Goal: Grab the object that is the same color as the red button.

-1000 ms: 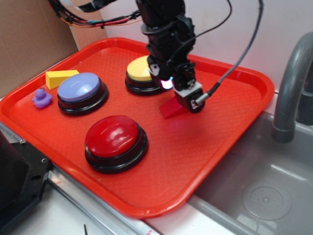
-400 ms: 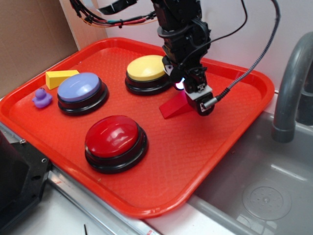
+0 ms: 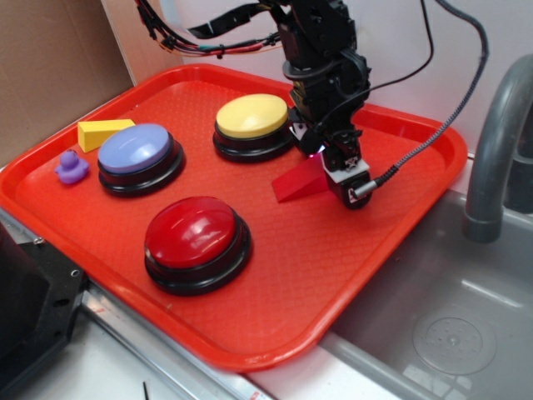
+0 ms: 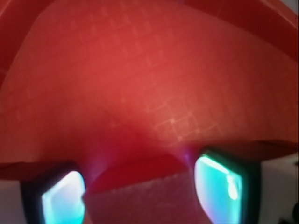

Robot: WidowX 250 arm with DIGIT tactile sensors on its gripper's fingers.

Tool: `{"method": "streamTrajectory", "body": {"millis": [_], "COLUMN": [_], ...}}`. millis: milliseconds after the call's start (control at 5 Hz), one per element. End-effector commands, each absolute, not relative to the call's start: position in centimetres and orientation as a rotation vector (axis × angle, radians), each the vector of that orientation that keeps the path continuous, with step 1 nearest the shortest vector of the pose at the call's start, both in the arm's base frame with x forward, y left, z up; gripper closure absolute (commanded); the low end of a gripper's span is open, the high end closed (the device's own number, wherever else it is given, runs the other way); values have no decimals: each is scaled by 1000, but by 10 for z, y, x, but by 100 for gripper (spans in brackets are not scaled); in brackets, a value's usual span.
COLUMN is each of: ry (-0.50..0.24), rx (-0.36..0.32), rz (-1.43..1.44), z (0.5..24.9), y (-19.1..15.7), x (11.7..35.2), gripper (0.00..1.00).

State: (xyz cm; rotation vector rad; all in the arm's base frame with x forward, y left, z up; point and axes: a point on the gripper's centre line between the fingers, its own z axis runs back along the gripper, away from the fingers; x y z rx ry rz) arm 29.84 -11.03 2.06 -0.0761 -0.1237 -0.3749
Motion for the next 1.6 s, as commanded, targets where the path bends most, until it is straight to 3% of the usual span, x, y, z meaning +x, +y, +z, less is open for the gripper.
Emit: {"method": "streamTrajectory", "body": {"millis": [0,200,400,600,800,1000,1200,1400], "ry": [-196,-216,-197,-187,-230,-216,-220,-196], "rx": [-70,-92,-72,-28,-36,-15,14,22], "rz": [-393,-349,-223,-46,59,108,129,101], "z": [52,83,125,172,188,191,188,183], "y": [-121,-119,-115,-96,-61,-42,-29,-38], "x": [296,285,279,258,245,245,254,256], "gripper": [100,100,100,100,100,100,100,100]}}
